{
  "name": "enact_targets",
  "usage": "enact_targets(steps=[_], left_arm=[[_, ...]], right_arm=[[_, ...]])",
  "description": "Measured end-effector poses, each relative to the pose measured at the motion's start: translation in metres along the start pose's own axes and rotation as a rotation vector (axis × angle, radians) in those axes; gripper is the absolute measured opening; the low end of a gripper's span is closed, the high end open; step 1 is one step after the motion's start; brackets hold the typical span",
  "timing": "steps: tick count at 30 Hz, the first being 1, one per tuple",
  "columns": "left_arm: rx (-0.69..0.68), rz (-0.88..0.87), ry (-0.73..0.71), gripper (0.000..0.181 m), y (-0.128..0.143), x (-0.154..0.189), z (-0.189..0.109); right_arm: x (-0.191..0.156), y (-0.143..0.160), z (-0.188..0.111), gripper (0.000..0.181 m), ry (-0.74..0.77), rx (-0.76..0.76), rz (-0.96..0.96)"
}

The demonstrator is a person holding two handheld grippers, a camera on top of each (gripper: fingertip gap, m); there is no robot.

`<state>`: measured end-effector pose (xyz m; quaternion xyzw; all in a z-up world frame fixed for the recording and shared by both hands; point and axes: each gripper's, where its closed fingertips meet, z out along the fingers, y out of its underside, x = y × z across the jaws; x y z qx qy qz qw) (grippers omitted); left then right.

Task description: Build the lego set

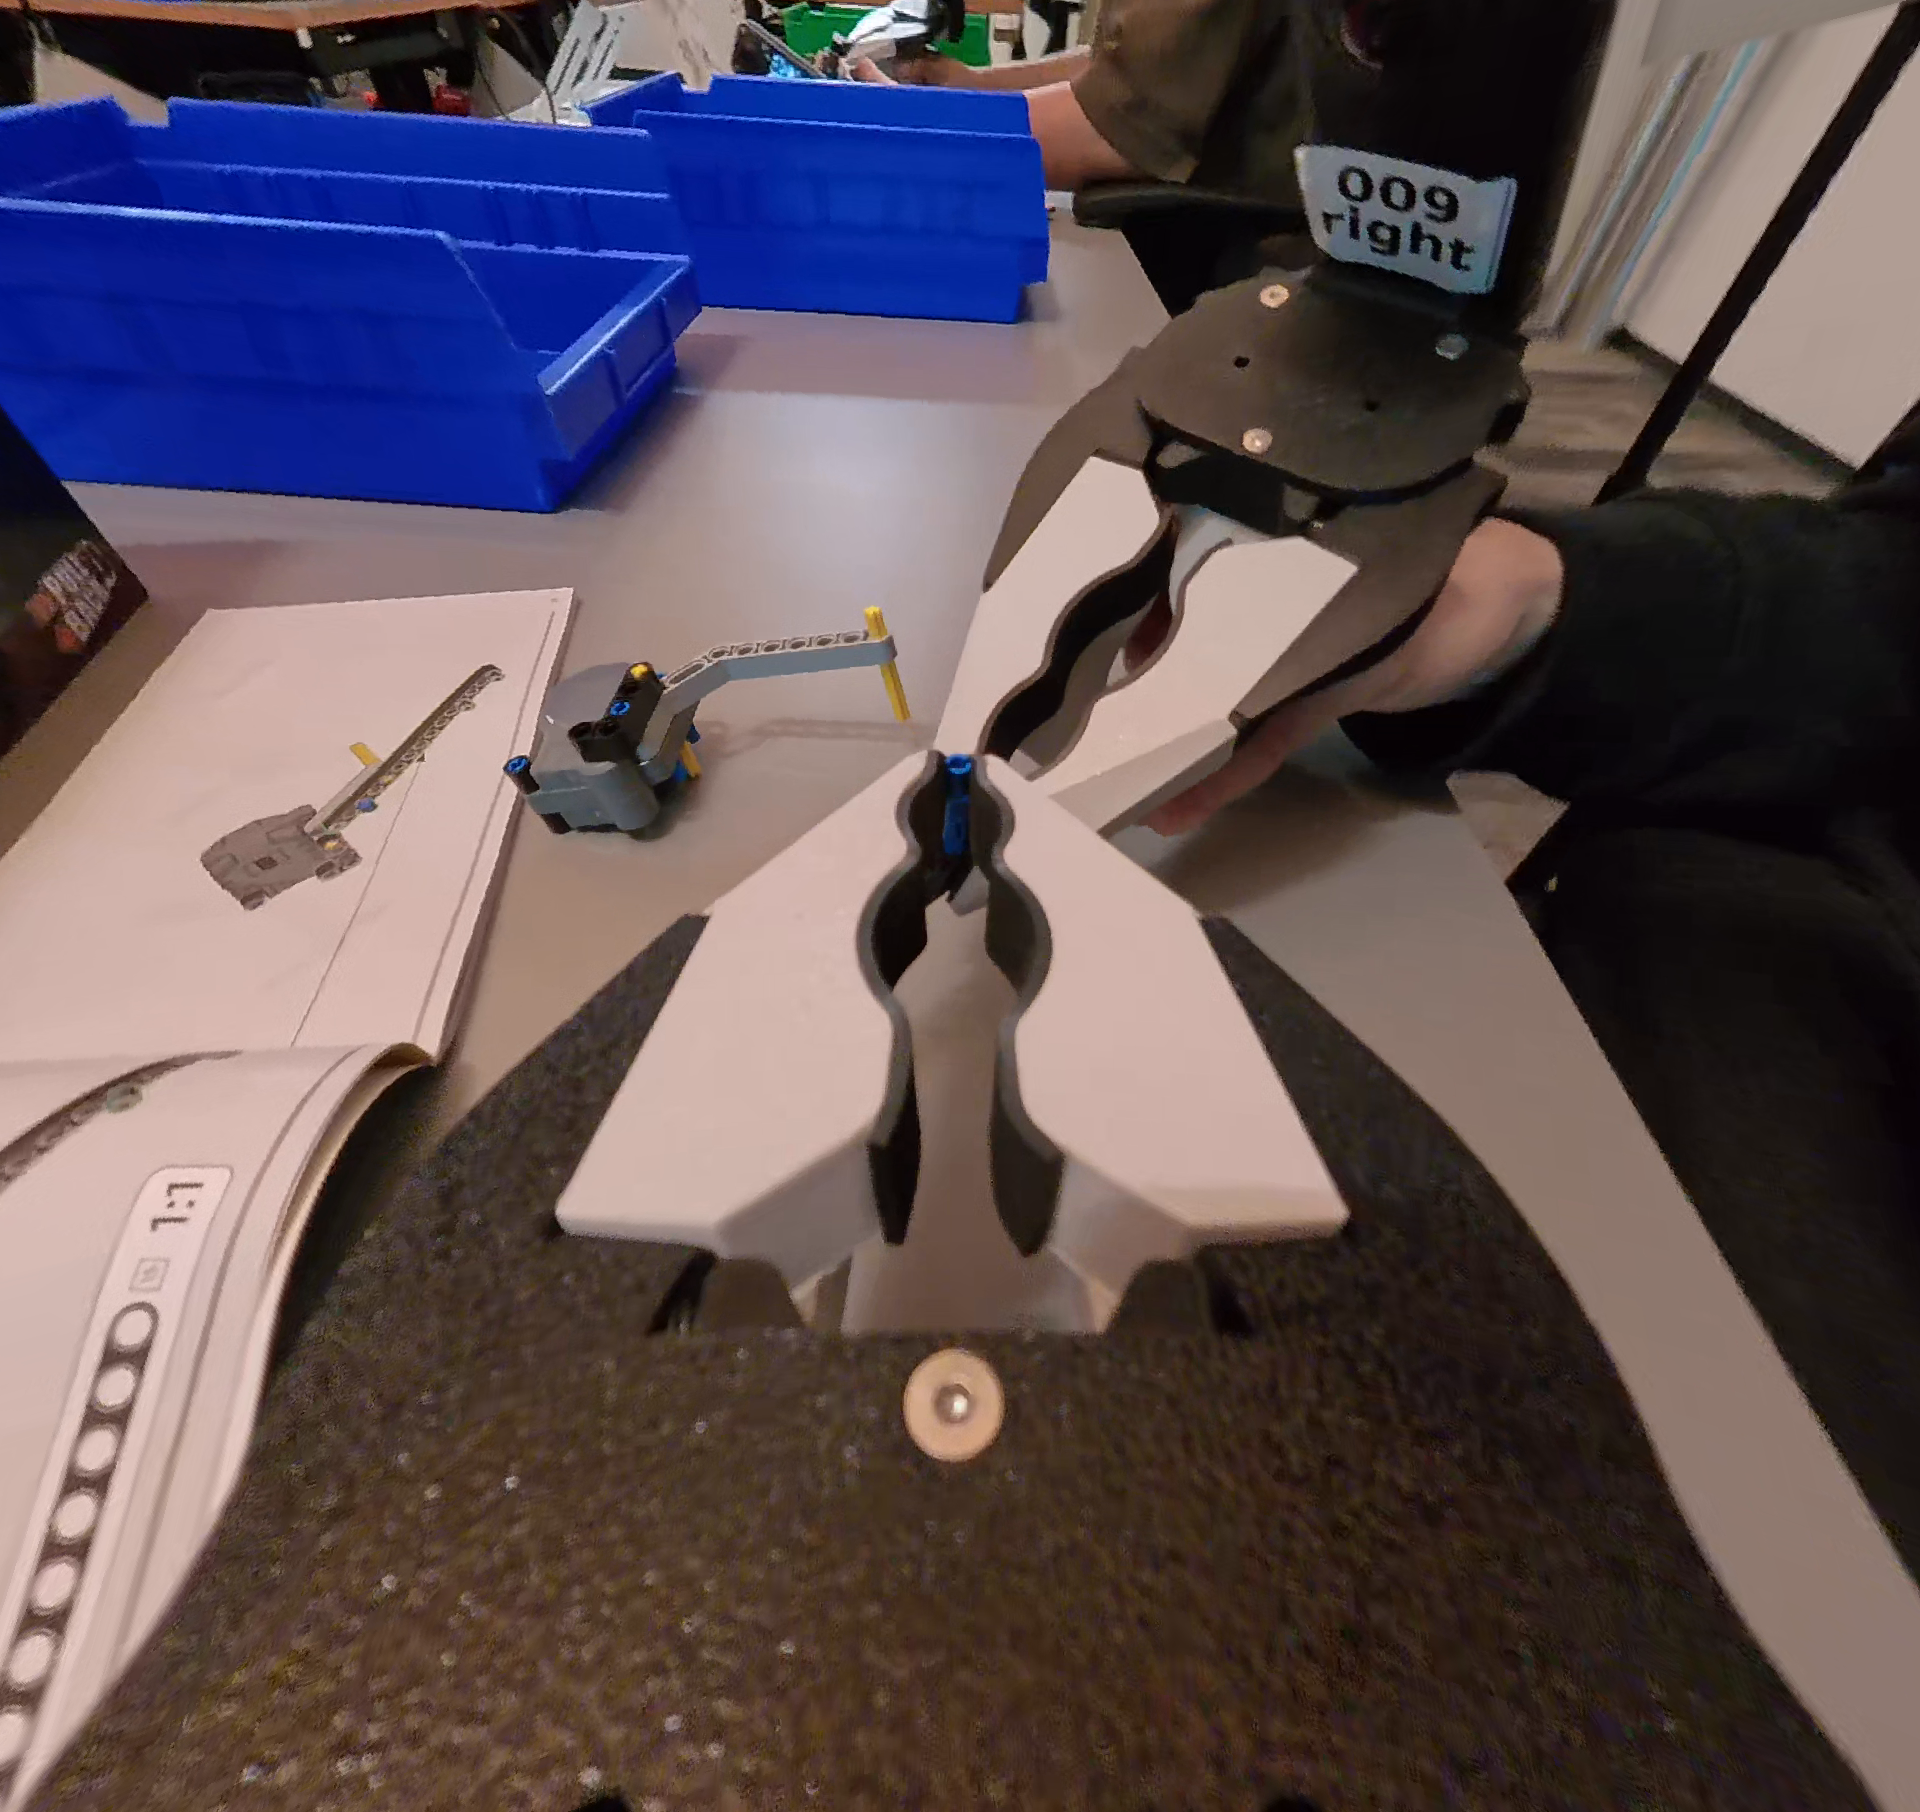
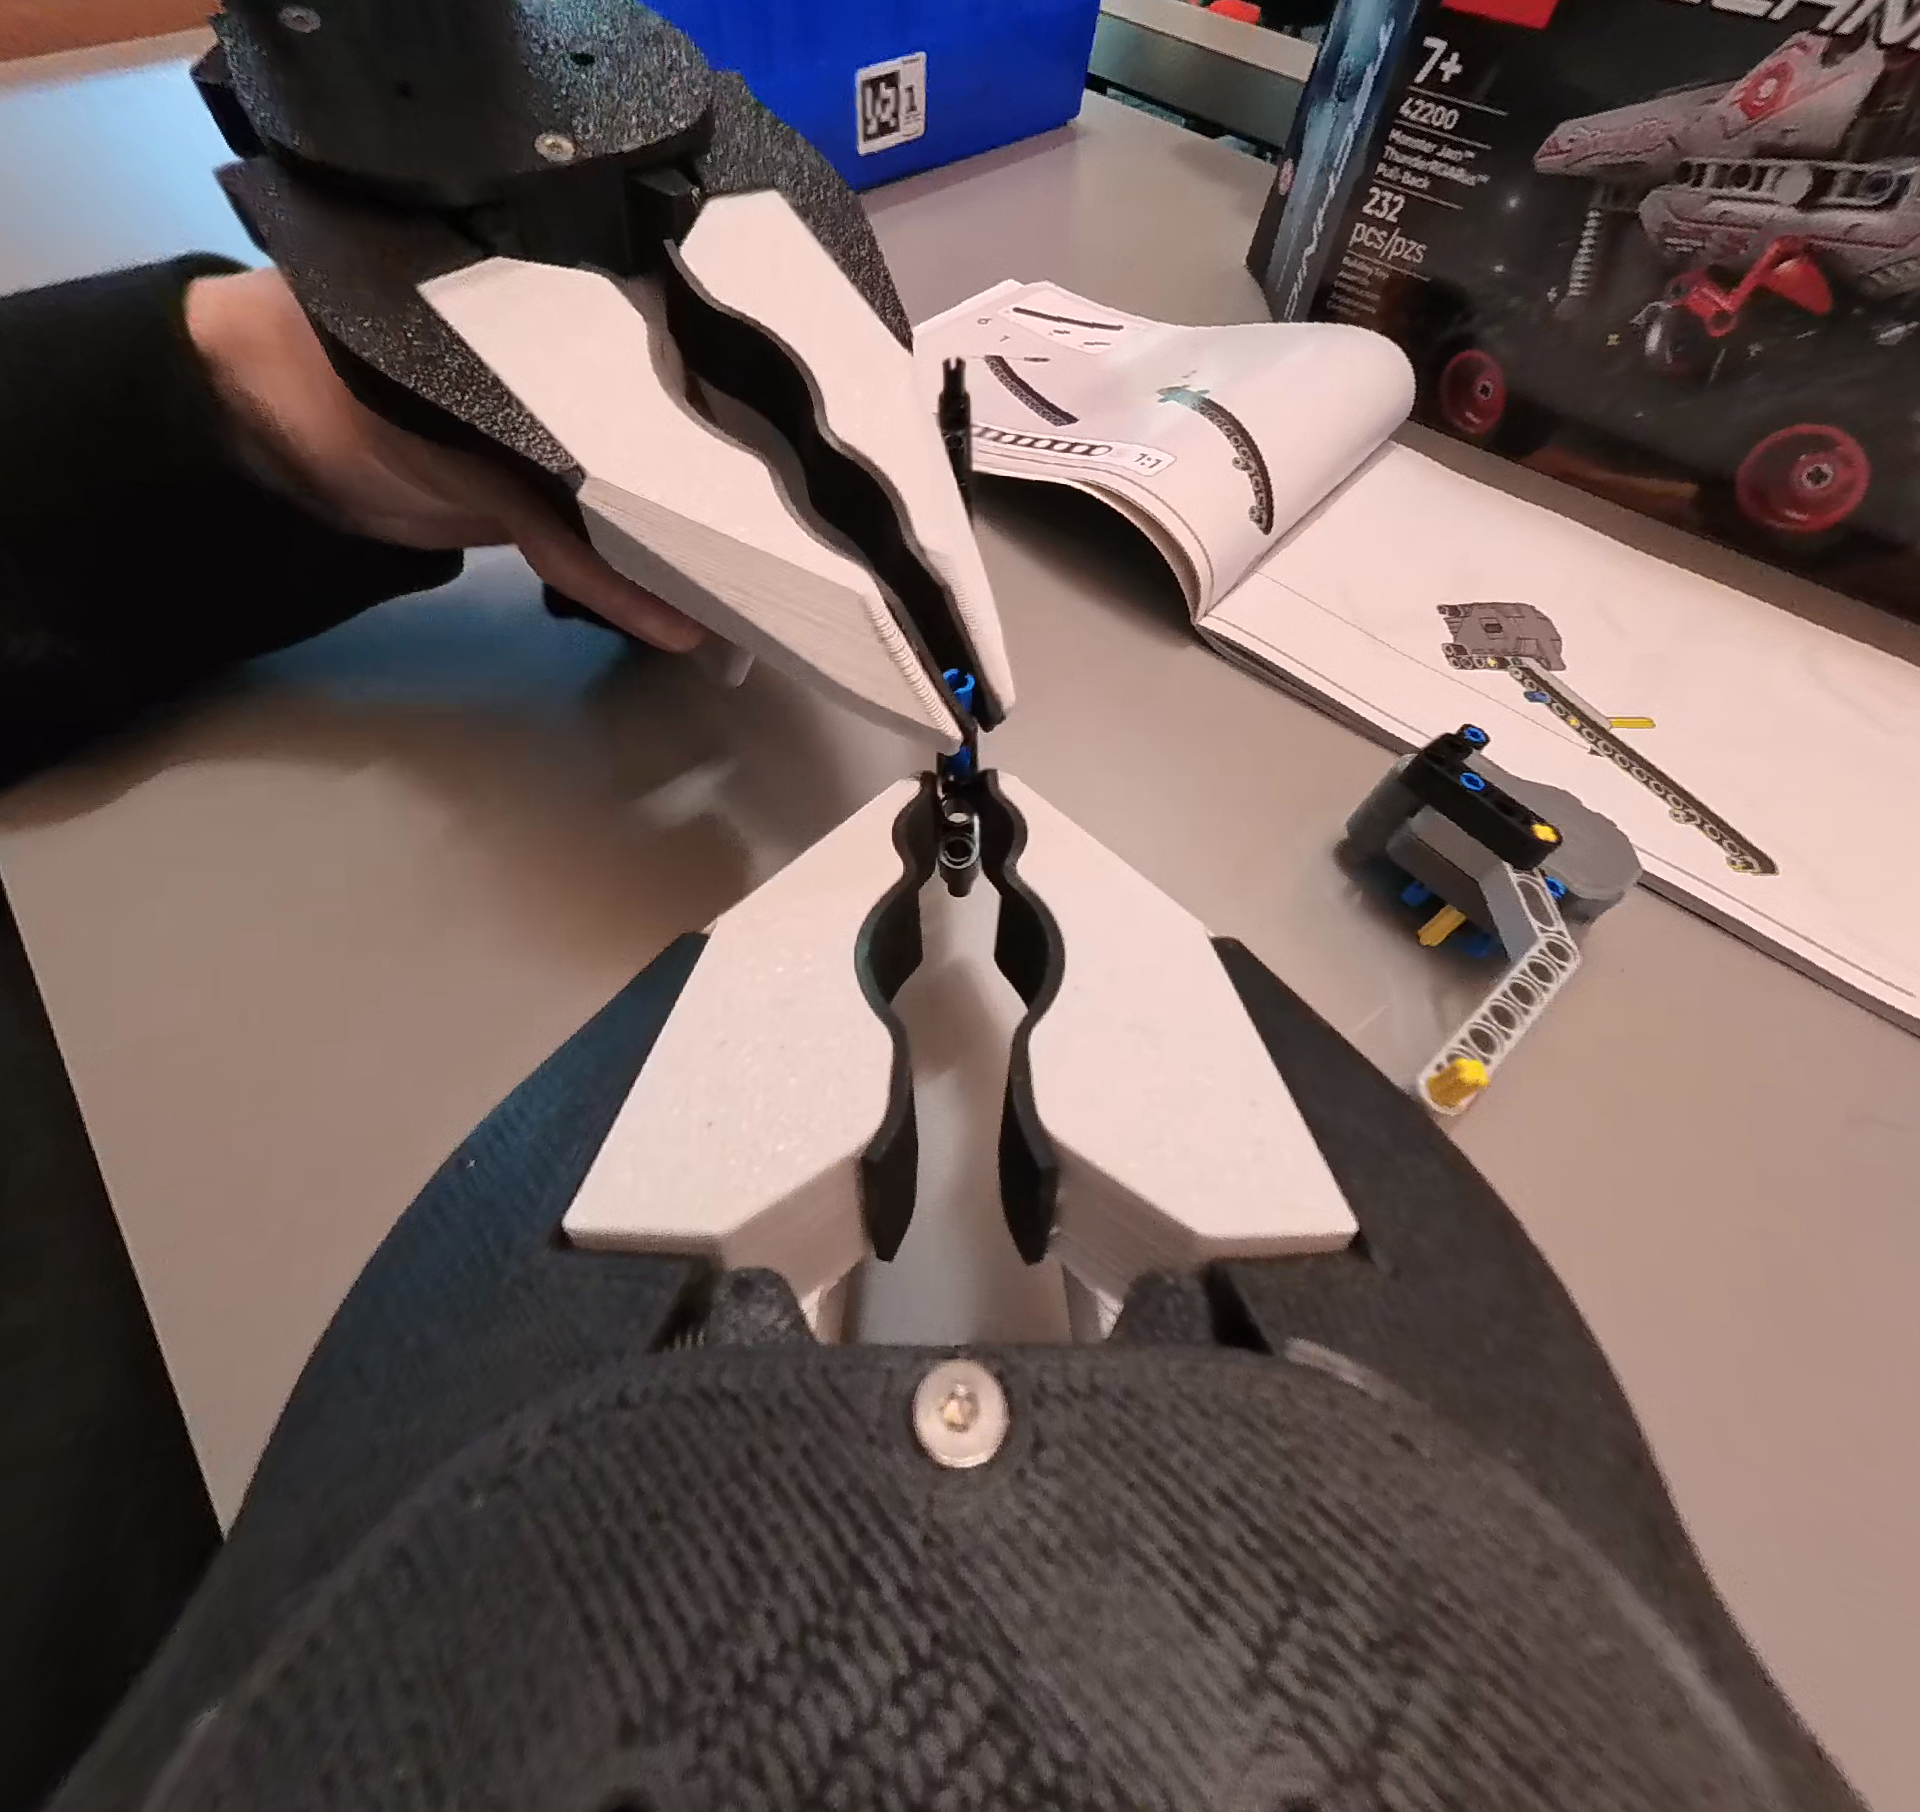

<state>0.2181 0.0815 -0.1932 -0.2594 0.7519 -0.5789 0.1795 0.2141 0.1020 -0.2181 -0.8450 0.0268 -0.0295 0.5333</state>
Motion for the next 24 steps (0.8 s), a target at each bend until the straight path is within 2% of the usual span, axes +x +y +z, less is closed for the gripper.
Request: enact_targets(steps=[6, 11, 16, 21, 24], left_arm=[[-0.024, 0.147, 0.031, 0.001, 0.004, 0.005, -0.004], [-0.028, 0.114, 0.028, 0.001, 0.004, 0.003, -0.002], [-0.043, 0.004, -0.051, 0.002, 0.005, -0.007, 0.007], [-0.020, -0.103, -0.085, 0.002, 0.002, -0.012, 0.011], [-0.029, -0.024, -0.061, 0.001, 0.001, -0.008, 0.011]], right_arm=[[-0.007, 0.001, 0.002, 0.006, -0.040, -0.014, -0.011], [-0.006, 0.001, 0.001, 0.005, -0.049, -0.013, 0.013], [0.006, 0.005, 0.002, 0.005, 0.042, -0.039, 0.013], [0.013, 0.005, 0.000, 0.006, 0.067, -0.027, 0.045], [0.011, 0.005, -0.002, 0.006, 0.030, -0.022, 0.067]])
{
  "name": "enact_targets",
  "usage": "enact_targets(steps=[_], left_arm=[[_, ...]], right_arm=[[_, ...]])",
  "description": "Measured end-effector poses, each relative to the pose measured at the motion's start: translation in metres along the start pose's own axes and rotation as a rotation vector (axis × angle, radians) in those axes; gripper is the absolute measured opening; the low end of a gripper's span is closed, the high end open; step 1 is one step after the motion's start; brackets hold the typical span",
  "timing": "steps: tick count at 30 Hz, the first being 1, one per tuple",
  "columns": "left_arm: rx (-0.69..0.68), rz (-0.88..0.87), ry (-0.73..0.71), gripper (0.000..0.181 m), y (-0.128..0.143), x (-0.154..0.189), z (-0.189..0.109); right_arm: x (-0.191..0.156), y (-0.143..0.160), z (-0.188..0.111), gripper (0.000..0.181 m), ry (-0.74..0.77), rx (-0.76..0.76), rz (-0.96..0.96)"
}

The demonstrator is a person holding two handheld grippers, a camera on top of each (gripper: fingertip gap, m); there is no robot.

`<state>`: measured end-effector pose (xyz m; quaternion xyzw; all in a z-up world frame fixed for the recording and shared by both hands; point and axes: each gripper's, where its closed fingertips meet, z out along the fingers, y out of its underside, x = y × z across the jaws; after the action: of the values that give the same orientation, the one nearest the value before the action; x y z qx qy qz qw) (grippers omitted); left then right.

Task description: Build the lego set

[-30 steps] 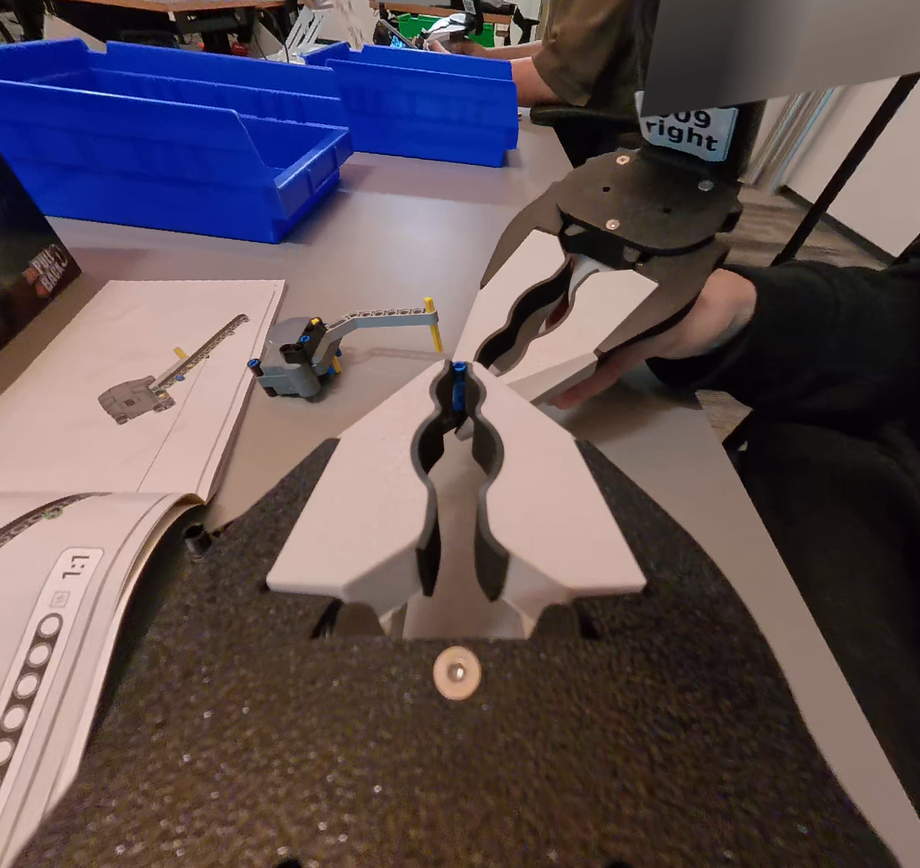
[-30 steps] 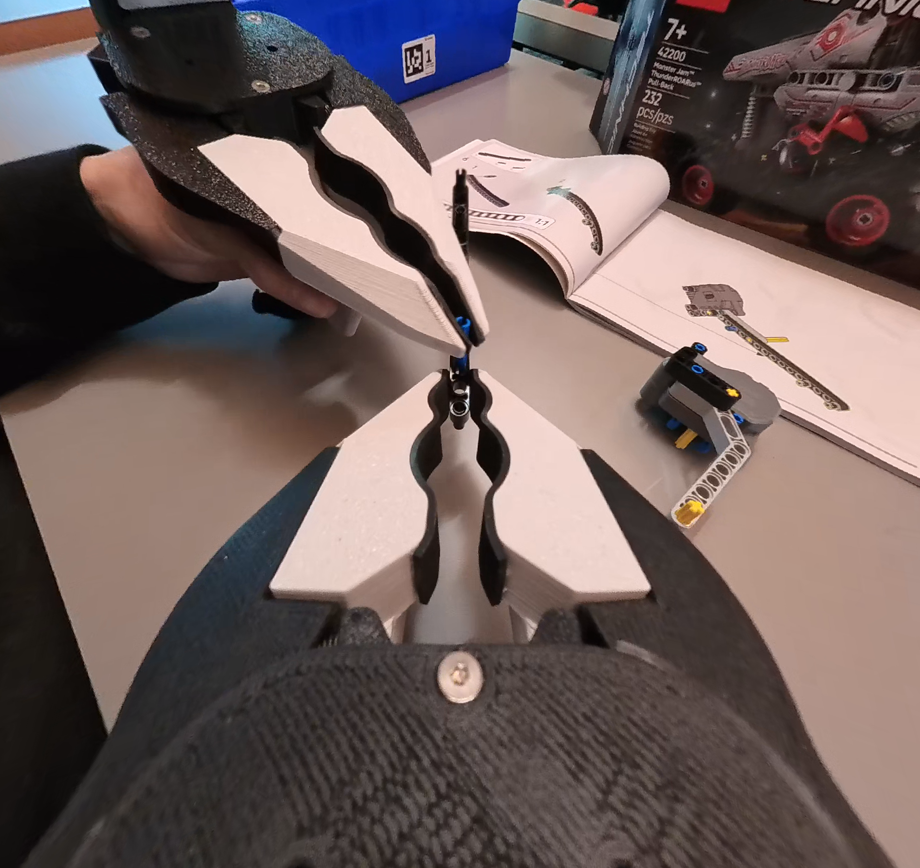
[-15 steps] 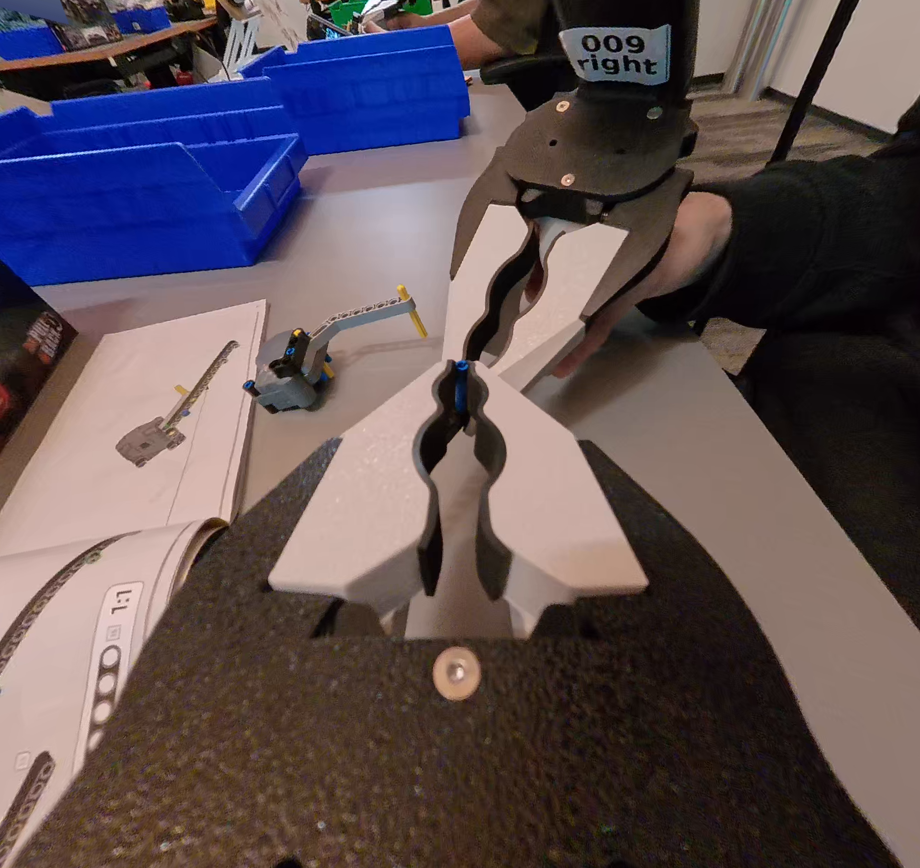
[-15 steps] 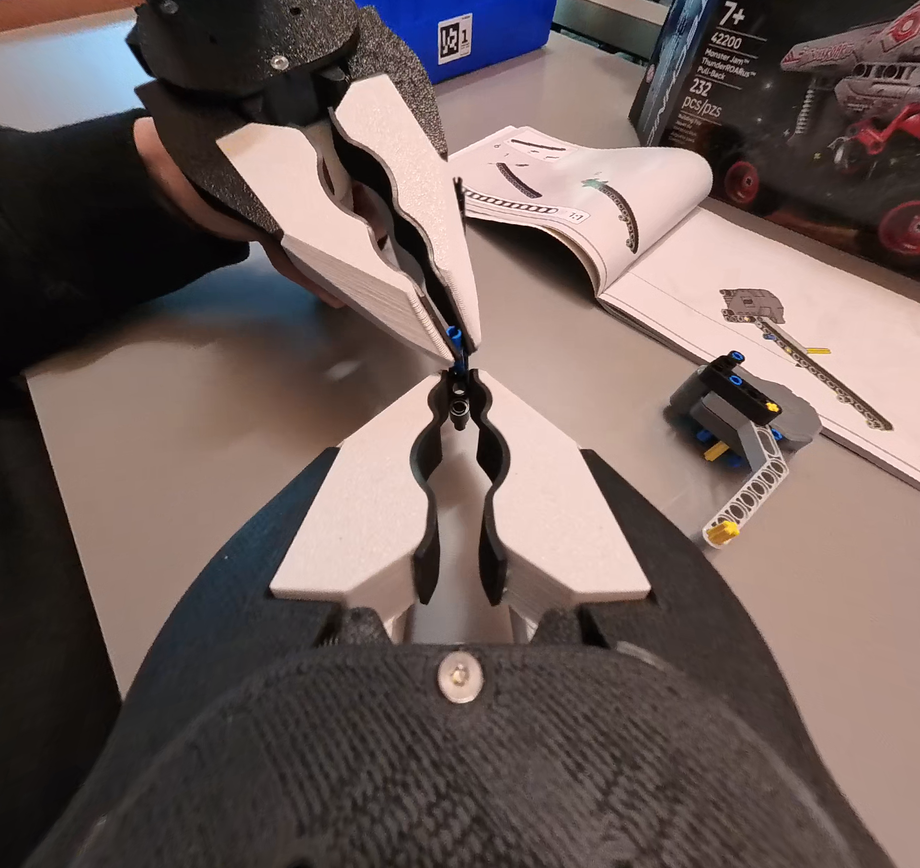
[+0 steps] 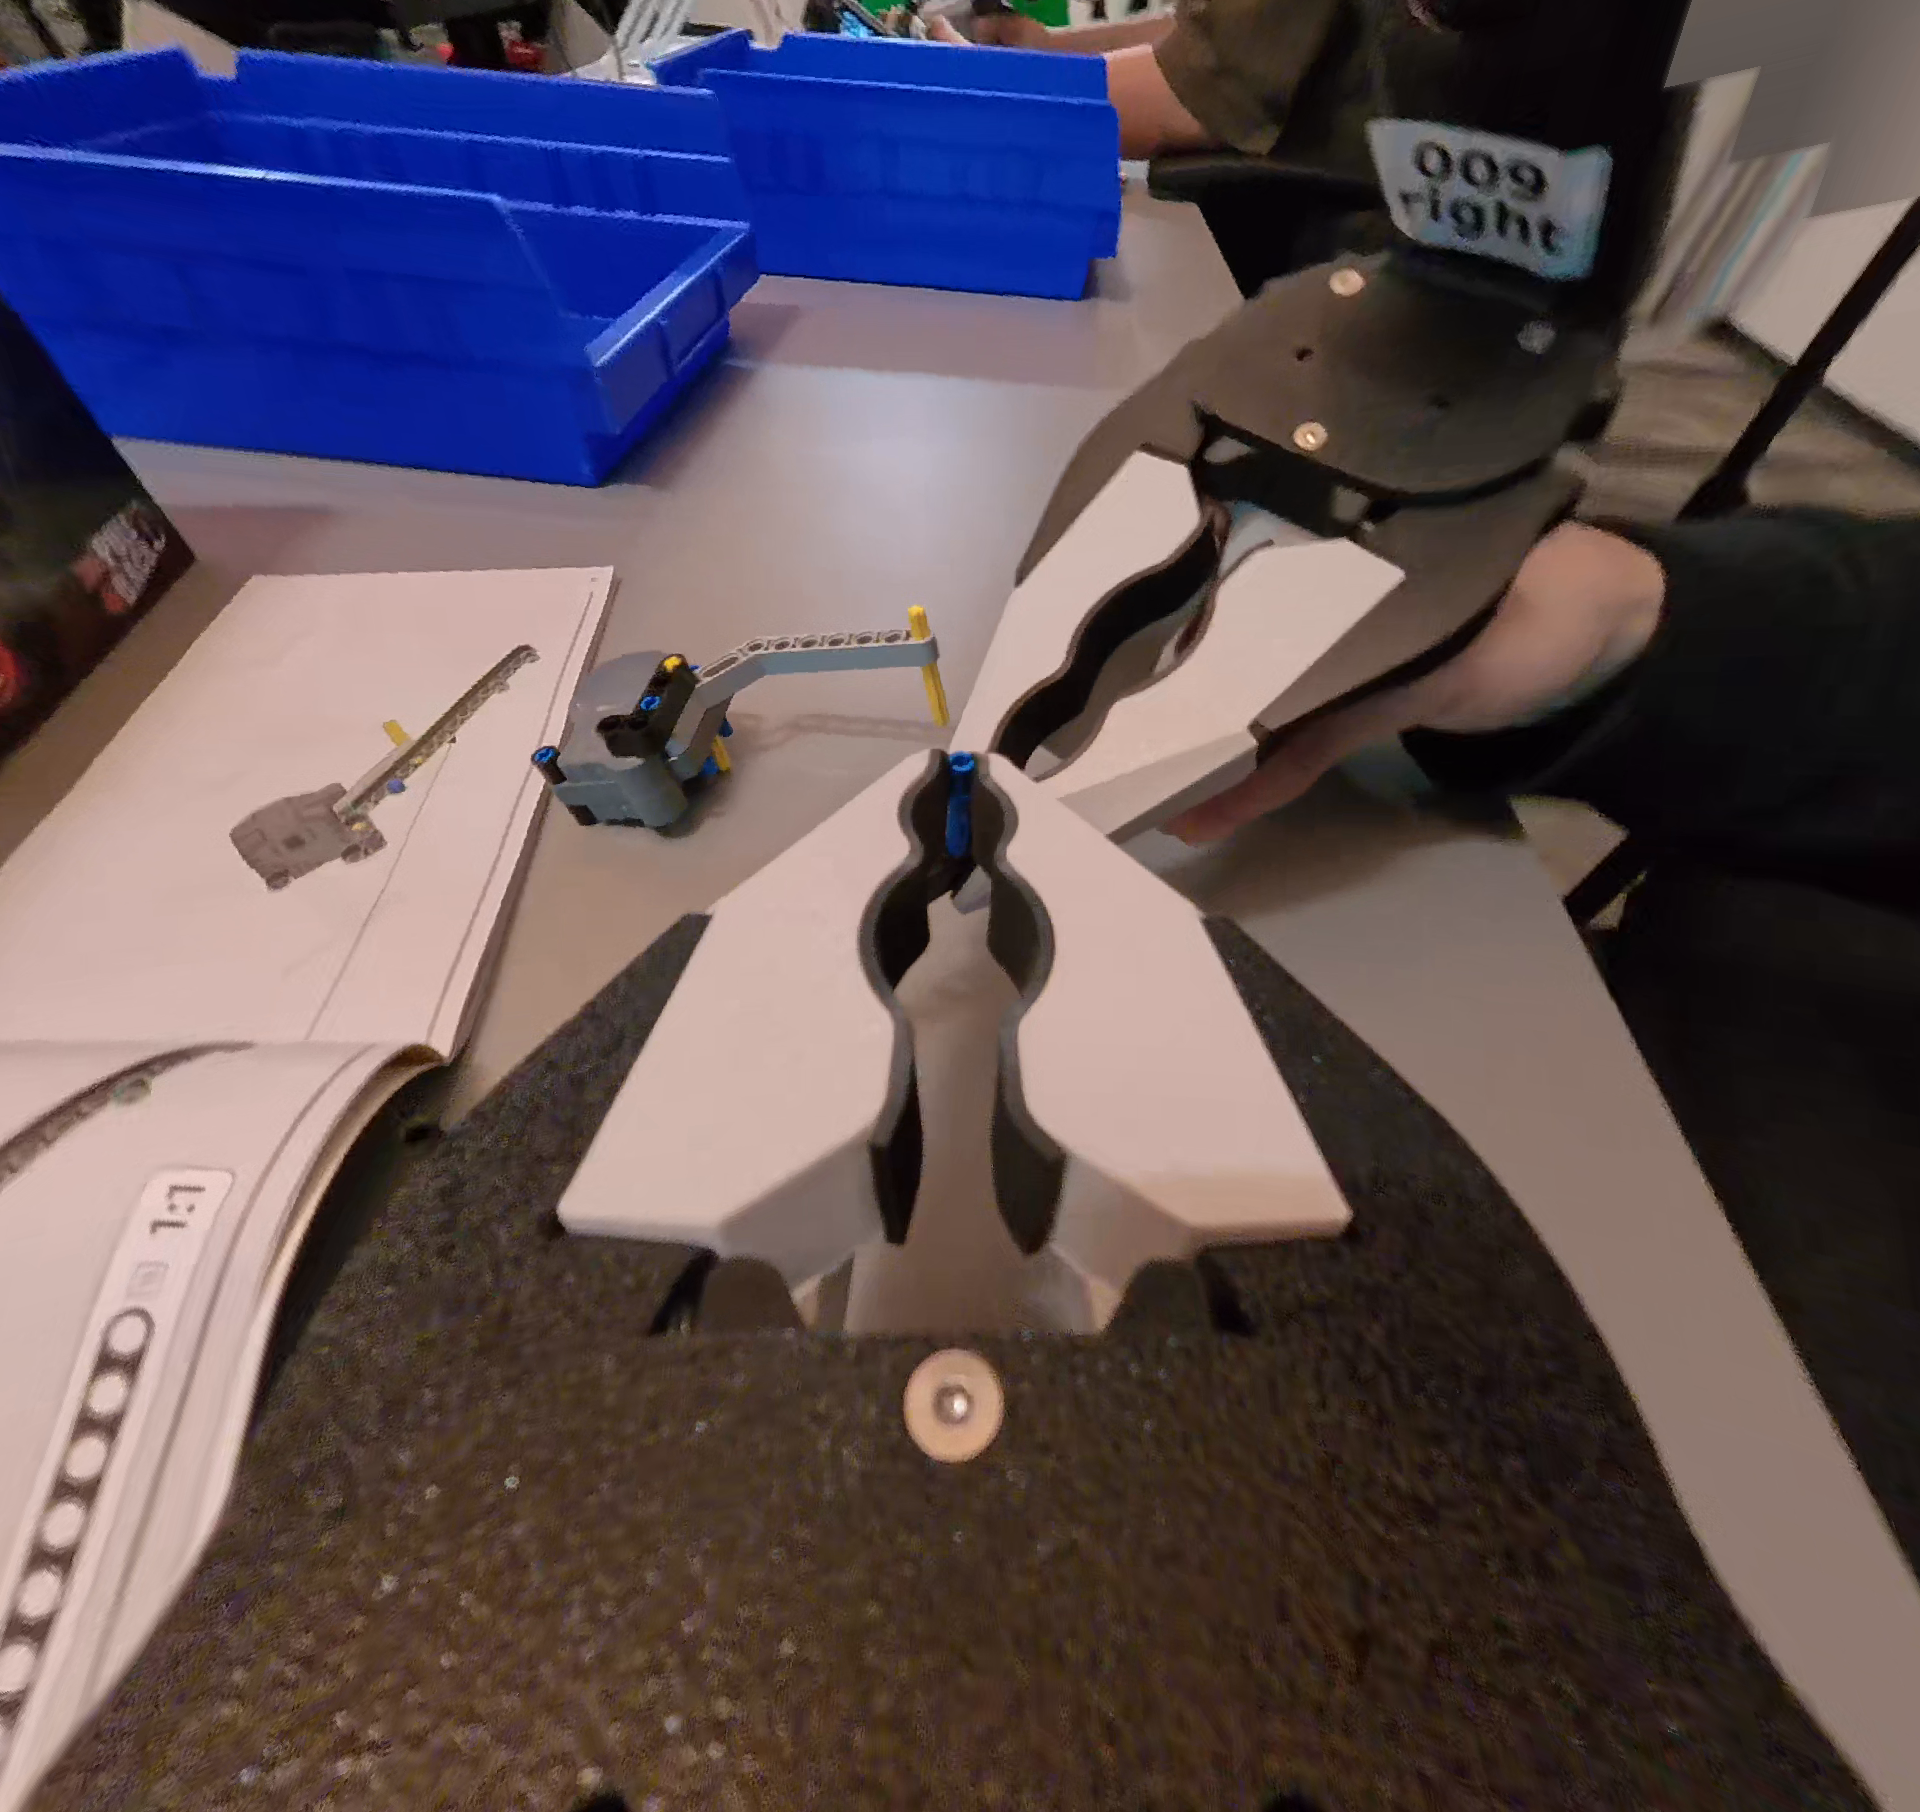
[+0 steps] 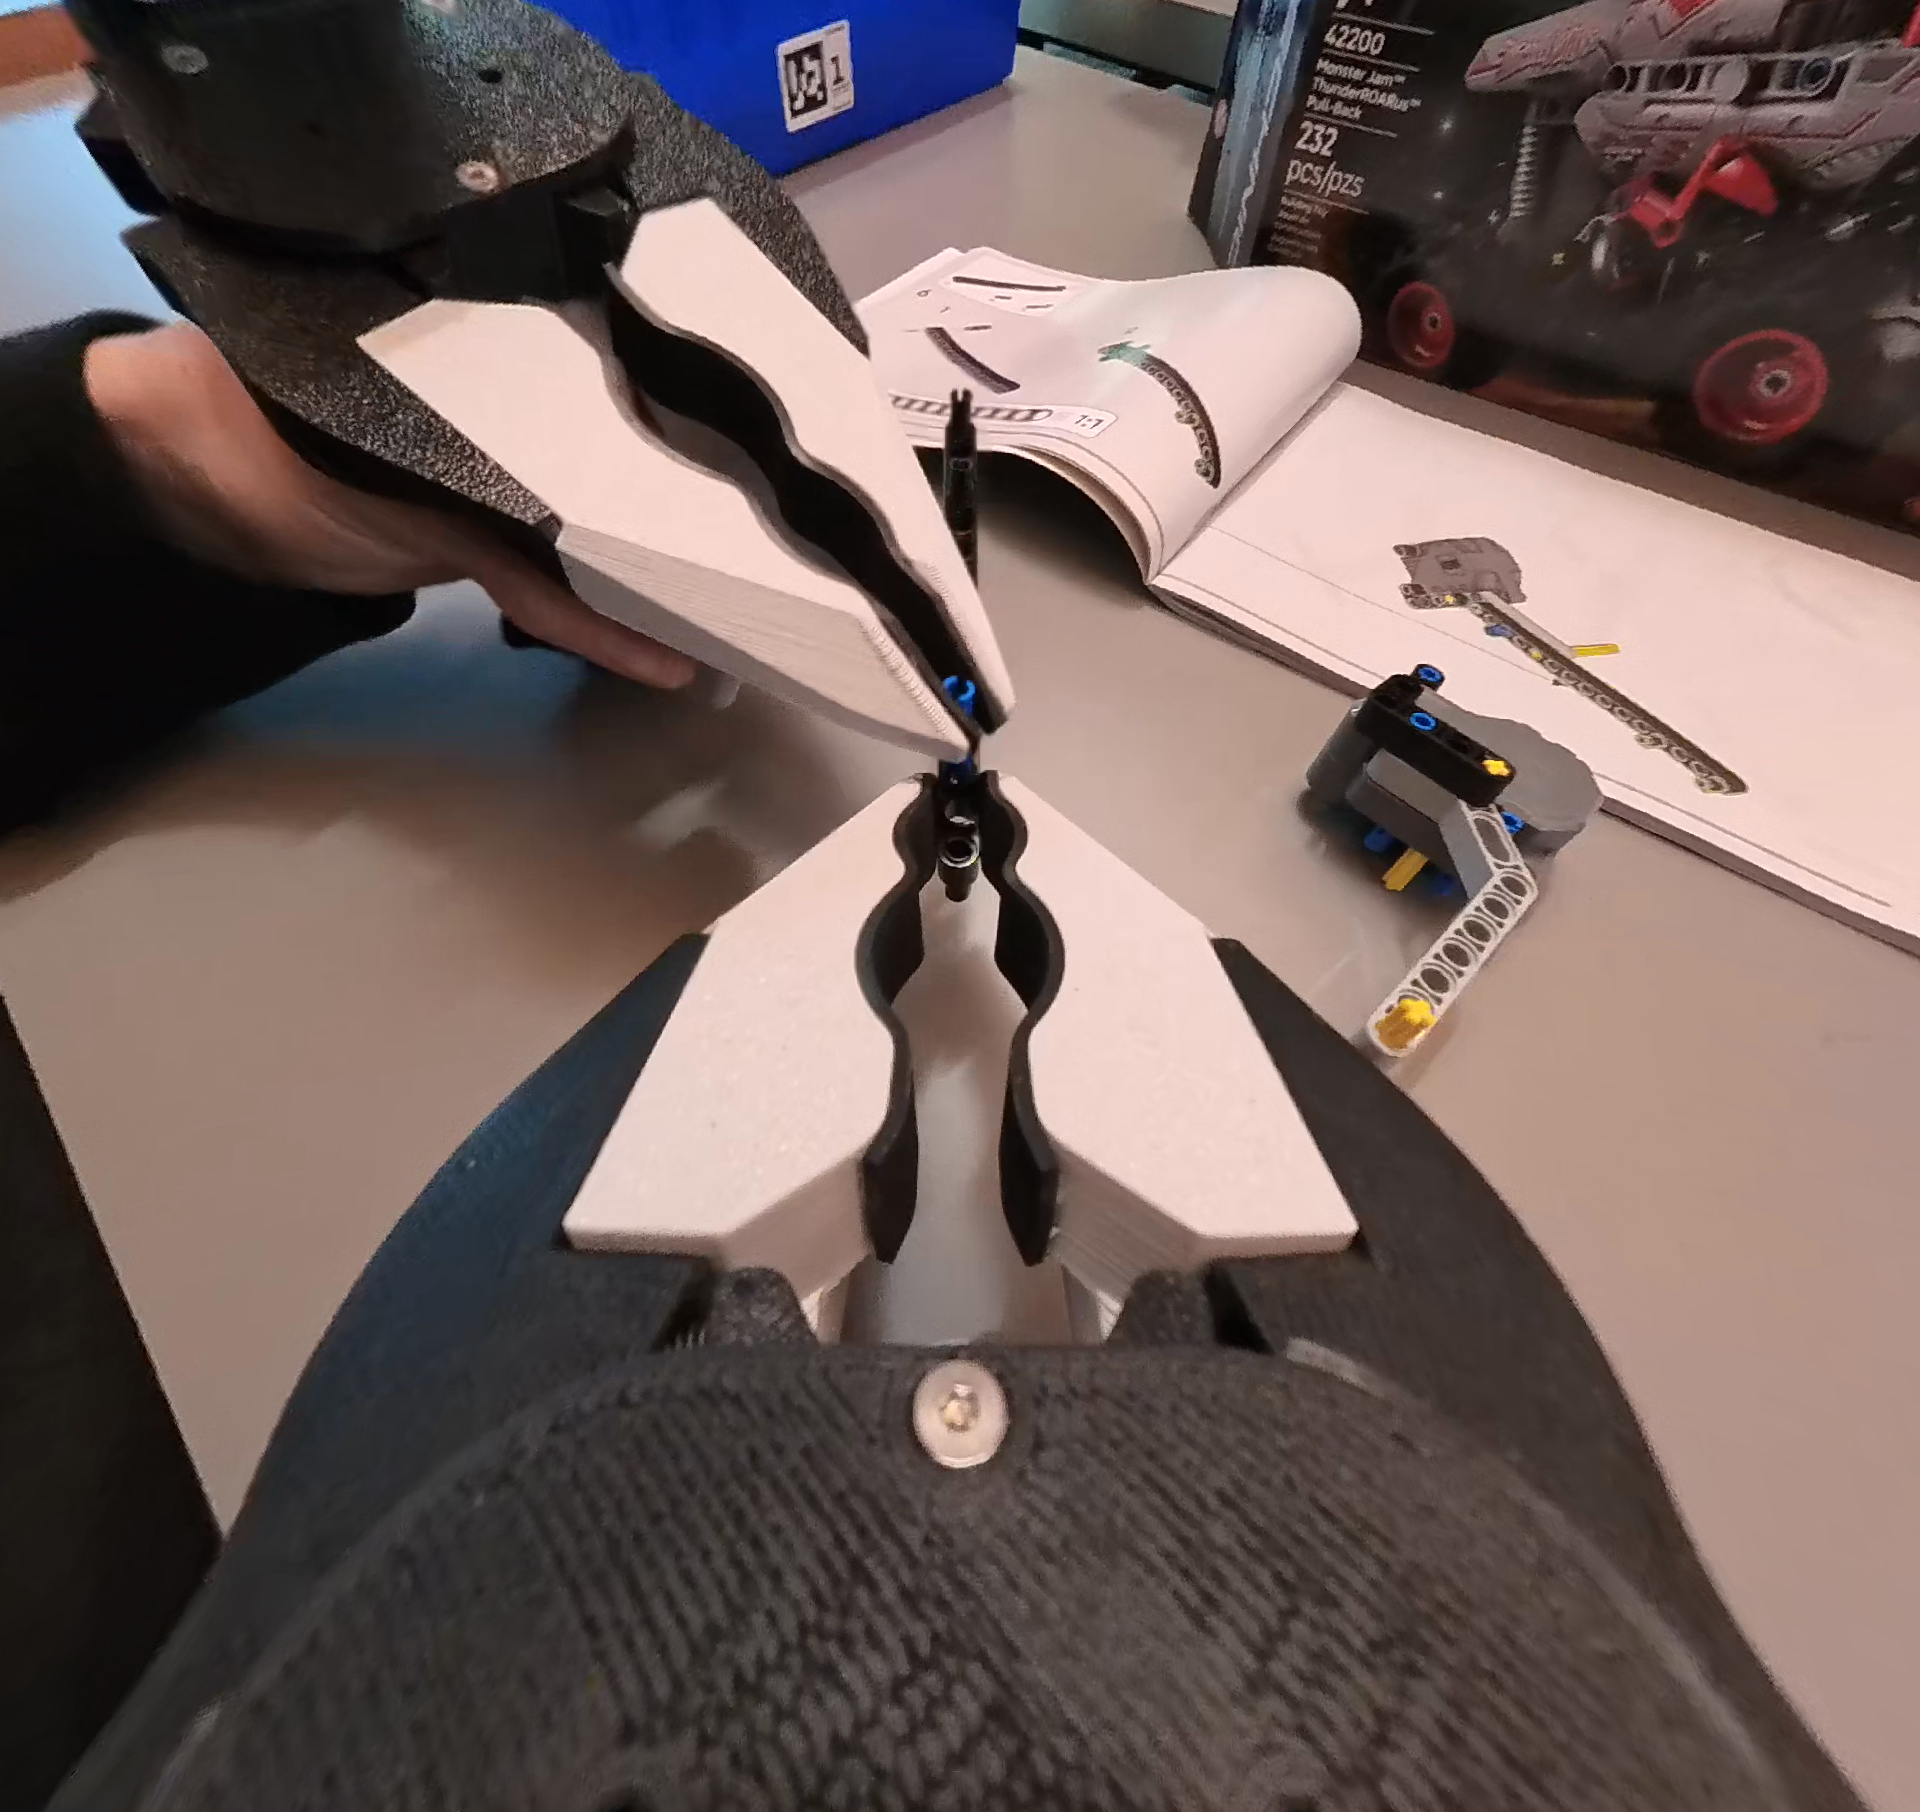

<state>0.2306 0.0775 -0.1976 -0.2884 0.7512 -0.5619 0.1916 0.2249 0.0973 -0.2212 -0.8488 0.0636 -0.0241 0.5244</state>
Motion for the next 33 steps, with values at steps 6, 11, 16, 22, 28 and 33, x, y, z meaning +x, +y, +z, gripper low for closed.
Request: enact_targets(steps=[6, 11, 16, 22, 28, 33], left_arm=[[-0.066, 0.141, 0.036, 0.001, 0.008, 0.004, -0.004], [-0.113, 0.033, 0.038, 0.001, 0.019, 0.006, 0.001], [-0.094, -0.089, 0.046, 0.002, 0.015, 0.003, 0.005], [-0.012, -0.139, 0.058, 0.002, 0.003, 0.003, 0.004], [0.061, -0.192, 0.092, 0.002, -0.006, 0.002, -0.003], [0.127, -0.175, 0.105, 0.001, -0.015, 0.002, -0.008]], right_arm=[[-0.006, 0.005, 0.004, 0.005, -0.006, -0.037, -0.050], [-0.011, 0.015, 0.008, 0.005, -0.046, -0.106, -0.034], [-0.006, 0.013, 0.006, 0.005, -0.027, -0.088, -0.010], [-0.005, 0.001, 0.000, 0.005, -0.043, -0.004, 0.018], [-0.010, -0.009, -0.003, 0.005, -0.084, 0.062, 0.059], [-0.008, -0.016, -0.007, 0.005, -0.112, 0.116, 0.116]])
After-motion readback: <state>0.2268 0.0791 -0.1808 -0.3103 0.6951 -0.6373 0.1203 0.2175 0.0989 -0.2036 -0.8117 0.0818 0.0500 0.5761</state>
